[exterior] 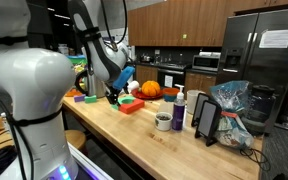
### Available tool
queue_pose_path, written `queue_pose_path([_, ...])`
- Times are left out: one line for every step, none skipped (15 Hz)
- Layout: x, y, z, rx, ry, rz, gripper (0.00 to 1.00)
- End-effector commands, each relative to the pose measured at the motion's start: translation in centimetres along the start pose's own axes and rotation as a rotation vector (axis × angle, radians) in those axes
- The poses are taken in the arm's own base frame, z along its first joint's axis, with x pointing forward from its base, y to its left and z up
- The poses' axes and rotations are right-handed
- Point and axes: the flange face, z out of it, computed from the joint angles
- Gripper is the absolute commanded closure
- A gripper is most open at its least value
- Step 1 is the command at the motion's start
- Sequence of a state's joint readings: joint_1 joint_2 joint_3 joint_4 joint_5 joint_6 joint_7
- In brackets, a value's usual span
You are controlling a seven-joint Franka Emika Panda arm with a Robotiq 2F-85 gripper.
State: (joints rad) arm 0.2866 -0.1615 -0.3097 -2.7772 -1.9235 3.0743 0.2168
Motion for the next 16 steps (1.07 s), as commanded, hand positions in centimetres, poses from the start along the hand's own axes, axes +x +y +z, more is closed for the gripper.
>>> queue_pose_path([0.8,-0.6,-0.3,-0.014,0.014,-0.039,0.0])
queue_pose_path([1.3,-0.6,-0.5,-0.025,0.02,-0.054,0.0])
queue_pose_path([1.6,-0.7,-0.7,-0.034,0.025,-0.068,0.0])
queue_pose_path([2.1,-0.8,-0.9,-0.04,0.03,-0.082,0.0])
queue_pose_path([2.4,-0.8,-1.0,-0.047,0.033,-0.093,0.0])
queue_pose_path([2.9,-0.9,-1.0,-0.055,0.032,-0.111,0.0])
queue_pose_path([3.3,-0.9,-0.9,-0.061,0.025,-0.13,0.0])
queue_pose_path([3.6,-1.0,-0.7,-0.062,0.016,-0.146,0.0])
queue_pose_path([3.9,-1.0,-0.4,-0.057,-0.001,-0.16,0.0])
queue_pose_path([4.0,-1.0,-0.2,-0.059,-0.014,-0.167,0.0])
queue_pose_path([4.0,-0.9,-0.2,-0.076,-0.032,-0.171,0.0])
queue_pose_path([4.1,-1.1,-0.3,-0.057,-0.004,-0.159,0.0])
queue_pose_path([4.2,-1.2,-0.2,-0.059,-0.006,-0.164,0.0])
queue_pose_path([4.2,-1.2,-0.2,-0.058,-0.006,-0.164,0.0])
queue_pose_path([4.2,-1.2,-0.2,-0.058,-0.006,-0.164,0.0])
queue_pose_path([4.2,-1.2,-0.2,-0.058,-0.006,-0.164,0.0])
